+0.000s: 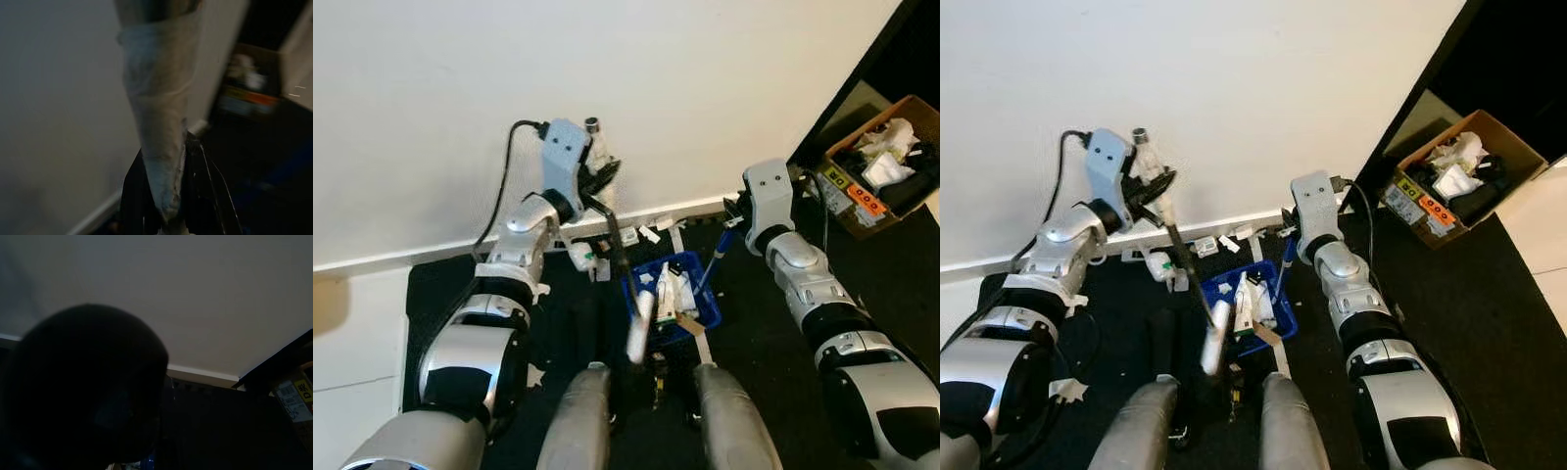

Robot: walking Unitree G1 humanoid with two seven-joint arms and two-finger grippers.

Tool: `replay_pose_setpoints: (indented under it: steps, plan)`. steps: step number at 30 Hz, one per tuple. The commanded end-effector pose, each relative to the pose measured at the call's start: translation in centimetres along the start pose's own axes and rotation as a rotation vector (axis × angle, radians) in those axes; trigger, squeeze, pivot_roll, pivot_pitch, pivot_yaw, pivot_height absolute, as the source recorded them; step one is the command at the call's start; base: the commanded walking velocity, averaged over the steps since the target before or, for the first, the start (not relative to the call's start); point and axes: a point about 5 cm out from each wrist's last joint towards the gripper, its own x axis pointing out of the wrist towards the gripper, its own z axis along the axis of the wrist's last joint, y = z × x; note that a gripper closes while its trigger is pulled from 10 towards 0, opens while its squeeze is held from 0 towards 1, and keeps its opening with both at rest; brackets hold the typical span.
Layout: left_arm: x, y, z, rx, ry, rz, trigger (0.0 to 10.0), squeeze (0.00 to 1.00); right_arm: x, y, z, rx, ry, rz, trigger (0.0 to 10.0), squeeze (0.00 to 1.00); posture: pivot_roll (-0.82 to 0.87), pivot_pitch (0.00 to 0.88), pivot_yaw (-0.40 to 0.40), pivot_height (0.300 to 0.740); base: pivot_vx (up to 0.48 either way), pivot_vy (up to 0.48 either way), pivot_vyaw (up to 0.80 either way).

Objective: Sweep floor

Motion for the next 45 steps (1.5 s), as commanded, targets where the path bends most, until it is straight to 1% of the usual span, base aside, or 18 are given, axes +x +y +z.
replay_pose_setpoints:
  steps: [1, 2, 4, 6, 8, 10, 12, 13, 14, 16, 17, 20, 31, 37, 39, 43, 44, 45]
  plan:
    - [0.0, 2.2, 2.8, 0.054, -0.120, 0.102, 10.0, 0.00, -0.8, 0.2, -2.9, 0.001, 0.125, 0.006, 10.0, 0.00, 0.01, 0.157, 0.001, 0.740, 0.000, 0.000, 0.00]
    - [0.0, 2.2, 2.8, 0.054, -0.120, 0.102, 10.0, 0.00, -0.8, 0.2, -2.9, 0.001, 0.125, 0.006, 10.0, 0.00, 0.01, 0.157, 0.001, 0.740, 0.000, 0.000, 0.00]
    - [-0.3, 2.9, 4.3, -0.001, -0.185, 0.010, 10.0, 0.00, -0.8, 0.3, -2.9, 0.002, 0.125, 0.009, 10.0, 0.00, 0.01, 0.153, 0.002, 0.740, 0.000, 0.000, 0.00]
    - [-0.5, 2.6, 4.3, -0.032, -0.170, -0.098, 10.0, 0.00, -0.8, 0.3, -2.9, 0.002, 0.125, 0.009, 10.0, 0.00, 0.01, 0.150, 0.002, 0.740, 0.000, 0.000, 0.00]
    - [-0.6, 2.3, 4.1, -0.029, -0.154, -0.150, 10.0, 0.00, -0.8, 0.3, -3.0, 0.002, 0.125, 0.010, 10.0, 0.00, 0.01, 0.149, 0.003, 0.740, 0.000, 0.000, 0.00]
    - [-1.0, 0.9, 3.5, -0.056, -0.101, -0.349, 10.0, 0.00, -0.8, 0.3, -3.0, 0.000, 0.126, 0.011, 10.0, 0.00, 0.01, 0.144, 0.003, 0.740, 0.000, 0.000, 0.00]
    - [-1.0, 0.9, 3.5, -0.056, -0.101, -0.349, 10.0, 0.00, -0.8, 0.3, -3.0, 0.000, 0.126, 0.011, 10.0, 0.00, 0.01, 0.144, 0.003, 0.740, 0.000, 0.000, 0.00]
    - [-1.2, 0.0, 3.2, -0.080, -0.078, -0.438, 10.0, 0.00, -0.8, 0.3, -3.0, 0.000, 0.127, 0.011, 10.0, 0.00, 0.01, 0.143, 0.003, 0.740, 0.000, 0.000, 0.00]
    - [-1.2, 0.0, 3.2, -0.080, -0.078, -0.438, 10.0, 0.00, -0.8, 0.3, -3.0, 0.000, 0.127, 0.011, 10.0, 0.00, 0.01, 0.143, 0.003, 0.740, 0.000, 0.000, 0.00]
    - [-1.9, -2.0, 2.4, -0.146, -0.013, -0.627, 10.0, 0.00, -0.8, 0.2, -3.1, -0.001, 0.128, 0.011, 10.0, 0.00, 0.01, 0.138, 0.003, 0.740, 0.000, 0.000, 0.00]
    - [-1.9, -2.0, 2.4, -0.146, -0.013, -0.627, 10.0, 0.00, -0.8, 0.2, -3.1, -0.001, 0.128, 0.011, 10.0, 0.00, 0.01, 0.138, 0.003, 0.740, 0.000, 0.000, 0.00]
    - [-2.7, -3.7, 1.8, -0.240, 0.061, -0.797, 10.0, 0.00, -0.9, 0.2, -3.1, -0.003, 0.128, 0.011, 10.0, 0.00, 0.01, 0.132, 0.003, 0.740, 0.000, 0.000, 0.00]
    - [-3.7, -4.0, 1.9, -0.281, 0.099, -0.856, 10.0, 0.00, -0.9, 0.1, -3.2, -0.007, 0.133, 0.012, 10.0, 0.00, 0.01, 0.135, 0.000, 0.740, 0.000, 0.000, 0.00]
    - [-4.6, -6.0, 1.1, -0.336, 0.153, -0.936, 10.0, 0.00, -0.9, 0.2, -3.2, -0.005, 0.135, 0.015, 10.0, 0.00, 0.01, 0.137, 0.002, 0.740, 0.000, 0.000, 0.00]
    - [-4.9, -7.2, -0.6, -0.281, 0.211, -0.931, 10.0, 0.00, -0.9, 0.3, -3.2, -0.005, 0.135, 0.016, 10.0, 0.00, 0.01, 0.140, 0.001, 0.740, 0.000, 0.000, 0.00]
    - [-4.8, -7.7, -1.8, -0.205, 0.238, -0.893, 10.0, 0.00, -0.9, 0.3, -3.2, -0.006, 0.136, 0.017, 10.0, 0.00, 0.01, 0.143, 0.000, 0.740, 0.000, 0.000, 0.00]
    - [-4.1, -7.6, -2.9, -0.093, 0.227, -0.758, 10.0, 0.00, -0.9, 0.3, -3.2, -0.007, 0.136, 0.017, 10.0, 0.00, 0.00, 0.146, 0.000, 0.740, 0.000, 0.000, 0.00]
    - [-3.7, -7.6, -3.2, -0.068, 0.214, -0.705, 10.0, 0.00, -0.9, 0.2, -3.2, -0.007, 0.136, 0.016, 10.0, 0.00, 0.00, 0.146, -0.001, 0.740, 0.000, 0.000, 0.00]
